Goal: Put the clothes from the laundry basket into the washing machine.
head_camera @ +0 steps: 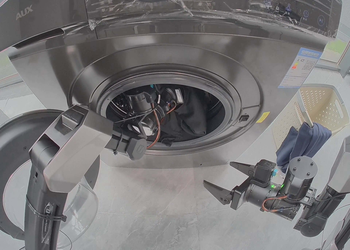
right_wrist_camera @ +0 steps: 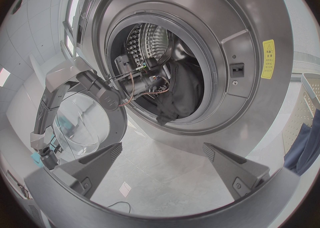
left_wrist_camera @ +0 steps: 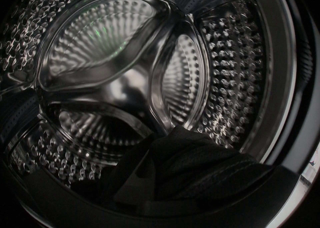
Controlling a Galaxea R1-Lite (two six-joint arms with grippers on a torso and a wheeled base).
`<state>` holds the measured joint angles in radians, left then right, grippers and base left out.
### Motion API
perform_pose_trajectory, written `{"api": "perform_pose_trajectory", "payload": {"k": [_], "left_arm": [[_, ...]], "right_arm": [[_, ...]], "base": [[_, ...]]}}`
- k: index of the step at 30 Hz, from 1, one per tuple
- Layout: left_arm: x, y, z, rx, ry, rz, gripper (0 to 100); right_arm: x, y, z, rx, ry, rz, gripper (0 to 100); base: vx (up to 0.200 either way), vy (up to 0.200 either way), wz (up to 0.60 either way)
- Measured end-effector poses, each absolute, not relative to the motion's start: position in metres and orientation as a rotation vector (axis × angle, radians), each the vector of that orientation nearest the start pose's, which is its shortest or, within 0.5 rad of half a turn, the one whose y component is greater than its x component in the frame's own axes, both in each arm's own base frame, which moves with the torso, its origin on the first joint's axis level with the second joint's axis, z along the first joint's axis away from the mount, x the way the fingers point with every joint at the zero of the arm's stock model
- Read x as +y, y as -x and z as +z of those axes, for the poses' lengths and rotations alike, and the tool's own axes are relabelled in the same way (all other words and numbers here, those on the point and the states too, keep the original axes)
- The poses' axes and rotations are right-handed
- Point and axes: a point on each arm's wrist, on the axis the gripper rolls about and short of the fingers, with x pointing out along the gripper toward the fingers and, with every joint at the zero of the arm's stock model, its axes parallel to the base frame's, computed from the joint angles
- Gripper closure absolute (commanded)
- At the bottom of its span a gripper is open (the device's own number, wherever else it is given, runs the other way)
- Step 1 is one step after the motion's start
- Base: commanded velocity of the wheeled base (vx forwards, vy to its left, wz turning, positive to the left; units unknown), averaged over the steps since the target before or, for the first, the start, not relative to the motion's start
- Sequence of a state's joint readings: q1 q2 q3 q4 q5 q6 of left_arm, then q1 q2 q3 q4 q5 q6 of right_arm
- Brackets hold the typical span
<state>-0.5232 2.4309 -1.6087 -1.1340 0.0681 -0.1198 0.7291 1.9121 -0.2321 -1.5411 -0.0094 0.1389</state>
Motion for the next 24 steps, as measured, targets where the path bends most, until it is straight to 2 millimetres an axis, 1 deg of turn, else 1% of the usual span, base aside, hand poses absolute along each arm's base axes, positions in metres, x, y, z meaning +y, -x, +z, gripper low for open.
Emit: {"api": "perform_pose_trajectory", "payload": {"k": [5,9,14,18,19,24], "left_arm": [[-0.249,-0.453,0.168,-0.304,0.227,-0.424,100],[-0.248,-0.463,0.178,-0.288,0.243,-0.405,100],[-0.242,-0.472,0.182,-0.257,0.265,-0.383,100],[-0.240,-0.473,0.183,-0.259,0.268,-0.380,100],[-0.240,-0.474,0.183,-0.257,0.268,-0.379,0],[-0.242,-0.474,0.181,-0.235,0.296,-0.379,0]], "right_arm": [[0.172,-0.192,0.087,0.182,-0.082,0.709,0],[0.172,-0.192,0.087,0.181,-0.083,0.710,0],[0.172,-0.192,0.087,0.182,-0.083,0.710,0],[0.172,-0.192,0.087,0.183,-0.084,0.711,0],[0.172,-0.192,0.087,0.183,-0.084,0.711,0],[0.172,-0.192,0.087,0.183,-0.083,0.711,0]], "base": [[0.000,0.000,0.00],[0.000,0.000,0.00],[0.000,0.000,0.00],[0.000,0.000,0.00],[0.000,0.000,0.00],[0.000,0.000,0.00]]}}
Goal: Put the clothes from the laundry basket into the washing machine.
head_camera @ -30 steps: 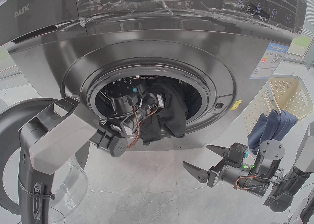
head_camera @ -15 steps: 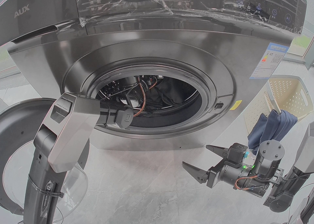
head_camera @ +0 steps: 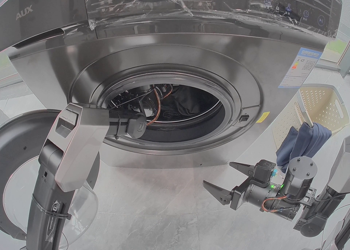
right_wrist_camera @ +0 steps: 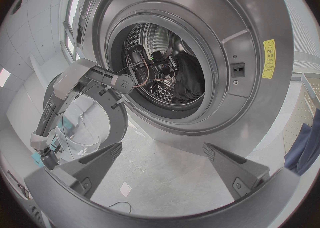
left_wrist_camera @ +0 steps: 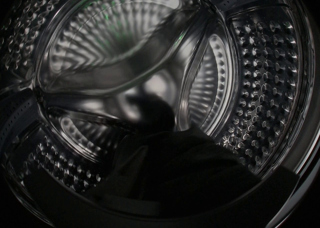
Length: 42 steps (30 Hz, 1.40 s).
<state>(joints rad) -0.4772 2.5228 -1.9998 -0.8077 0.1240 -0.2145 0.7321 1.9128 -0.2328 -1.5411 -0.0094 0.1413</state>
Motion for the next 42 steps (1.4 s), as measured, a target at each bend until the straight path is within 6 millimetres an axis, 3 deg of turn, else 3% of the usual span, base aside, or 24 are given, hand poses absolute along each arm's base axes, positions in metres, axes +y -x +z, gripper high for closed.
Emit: {"api": "perform_pose_trajectory", "payload": {"k": [5,19,25,26,34,42], "left_arm": [[-0.244,-0.471,0.174,-0.175,0.298,-0.349,0],[-0.239,-0.446,0.114,0.120,0.210,-0.327,0],[-0.248,-0.437,0.114,0.132,0.204,-0.377,0],[-0.250,-0.436,0.114,0.133,0.204,-0.388,100],[-0.262,-0.441,0.129,0.045,0.236,-0.402,100],[-0.257,-0.468,0.149,-0.103,0.294,-0.309,100]], "right_arm": [[0.172,-0.192,0.087,0.183,-0.084,0.711,0],[0.172,-0.192,0.087,0.183,-0.084,0.711,0],[0.173,-0.192,0.087,0.182,-0.084,0.712,0],[0.173,-0.192,0.087,0.182,-0.084,0.712,0],[0.173,-0.192,0.086,0.183,-0.083,0.711,0],[0.173,-0.192,0.086,0.184,-0.083,0.712,0]], "base": [[0.000,0.000,0.00],[0.000,0.000,0.00],[0.000,0.000,0.00],[0.000,0.000,0.00],[0.000,0.000,0.00],[0.000,0.000,0.00]]}}
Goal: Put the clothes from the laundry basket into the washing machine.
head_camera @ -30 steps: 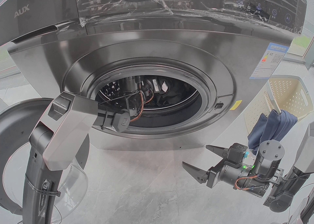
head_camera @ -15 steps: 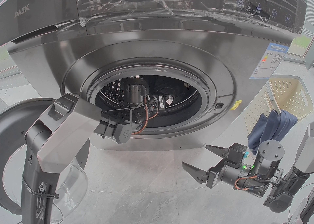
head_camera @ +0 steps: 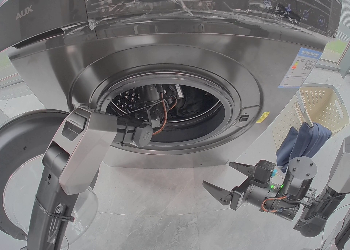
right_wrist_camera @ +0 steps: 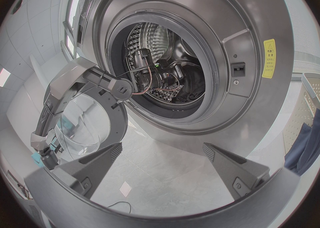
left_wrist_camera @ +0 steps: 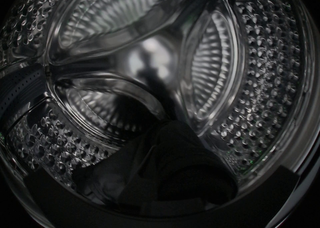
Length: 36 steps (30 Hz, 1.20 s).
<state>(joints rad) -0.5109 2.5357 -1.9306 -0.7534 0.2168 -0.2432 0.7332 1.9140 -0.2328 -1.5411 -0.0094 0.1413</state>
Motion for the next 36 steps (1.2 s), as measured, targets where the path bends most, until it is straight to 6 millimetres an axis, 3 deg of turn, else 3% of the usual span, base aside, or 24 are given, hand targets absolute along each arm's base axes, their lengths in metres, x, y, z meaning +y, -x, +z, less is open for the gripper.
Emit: {"api": "perform_pose_trajectory", "payload": {"k": [2,3,10,18,30,36], "left_arm": [[-0.248,-0.478,0.145,-0.115,0.298,-0.272,100],[-0.244,-0.481,0.144,-0.119,0.299,-0.259,0],[-0.241,-0.486,0.140,-0.124,0.300,-0.248,0],[-0.247,-0.467,0.133,-0.044,0.280,-0.268,0],[-0.236,-0.399,0.100,0.200,0.155,-0.319,0],[-0.238,-0.363,0.109,0.198,0.139,-0.389,0]], "right_arm": [[0.173,-0.192,0.086,0.184,-0.082,0.711,0],[0.173,-0.192,0.086,0.184,-0.083,0.711,0],[0.173,-0.192,0.084,0.191,-0.080,0.712,0],[0.173,-0.192,0.084,0.194,-0.079,0.711,0],[0.173,-0.192,0.084,0.194,-0.079,0.710,0],[0.174,-0.192,0.084,0.193,-0.080,0.713,0]], "base": [[0.000,0.000,0.00],[0.000,0.000,0.00],[0.000,0.000,0.00],[0.000,0.000,0.00],[0.000,0.000,0.00],[0.000,0.000,0.00]]}}
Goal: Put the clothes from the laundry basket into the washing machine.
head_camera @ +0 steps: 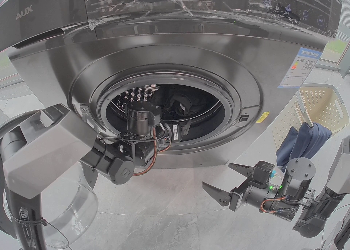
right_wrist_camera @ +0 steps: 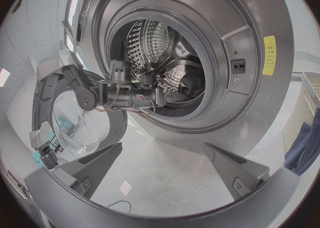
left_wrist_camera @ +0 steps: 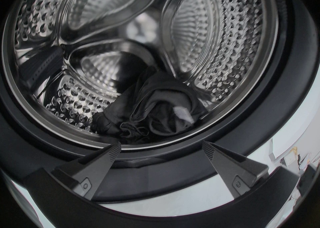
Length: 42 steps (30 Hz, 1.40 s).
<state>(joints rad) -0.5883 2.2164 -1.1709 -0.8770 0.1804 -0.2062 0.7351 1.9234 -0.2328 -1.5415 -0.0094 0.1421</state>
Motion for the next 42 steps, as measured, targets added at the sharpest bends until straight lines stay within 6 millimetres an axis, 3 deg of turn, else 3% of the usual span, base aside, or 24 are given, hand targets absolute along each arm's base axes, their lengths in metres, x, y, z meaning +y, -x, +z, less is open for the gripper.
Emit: {"api": "perform_pose_trajectory", "payload": {"k": [5,11,12,22,30,33,34,42], "left_arm": [[-0.248,-0.352,0.128,0.142,0.159,-0.445,0],[-0.258,-0.366,0.139,0.070,0.189,-0.457,0],[-0.259,-0.372,0.138,0.059,0.194,-0.453,100],[-0.269,-0.420,0.122,0.002,0.215,-0.419,100],[-0.269,-0.458,0.137,-0.111,0.259,-0.350,100],[-0.260,-0.473,0.135,-0.122,0.263,-0.300,100],[-0.257,-0.477,0.133,-0.123,0.262,-0.287,0],[-0.258,-0.478,0.136,-0.132,0.277,-0.284,0]], "right_arm": [[0.174,-0.192,0.084,0.194,-0.080,0.715,0],[0.174,-0.192,0.084,0.193,-0.081,0.716,0],[0.174,-0.192,0.084,0.193,-0.081,0.716,0],[0.175,-0.192,0.084,0.192,-0.082,0.717,0],[0.175,-0.192,0.084,0.191,-0.083,0.716,0],[0.175,-0.192,0.084,0.191,-0.083,0.715,0],[0.175,-0.192,0.084,0.190,-0.083,0.715,0],[0.174,-0.193,0.085,0.190,-0.084,0.713,0]], "base": [[0.000,0.000,0.00],[0.000,0.000,0.00],[0.000,0.000,0.00],[0.000,0.000,0.00],[0.000,0.000,0.00],[0.000,0.000,0.00],[0.000,0.000,0.00],[0.000,0.000,0.00]]}}
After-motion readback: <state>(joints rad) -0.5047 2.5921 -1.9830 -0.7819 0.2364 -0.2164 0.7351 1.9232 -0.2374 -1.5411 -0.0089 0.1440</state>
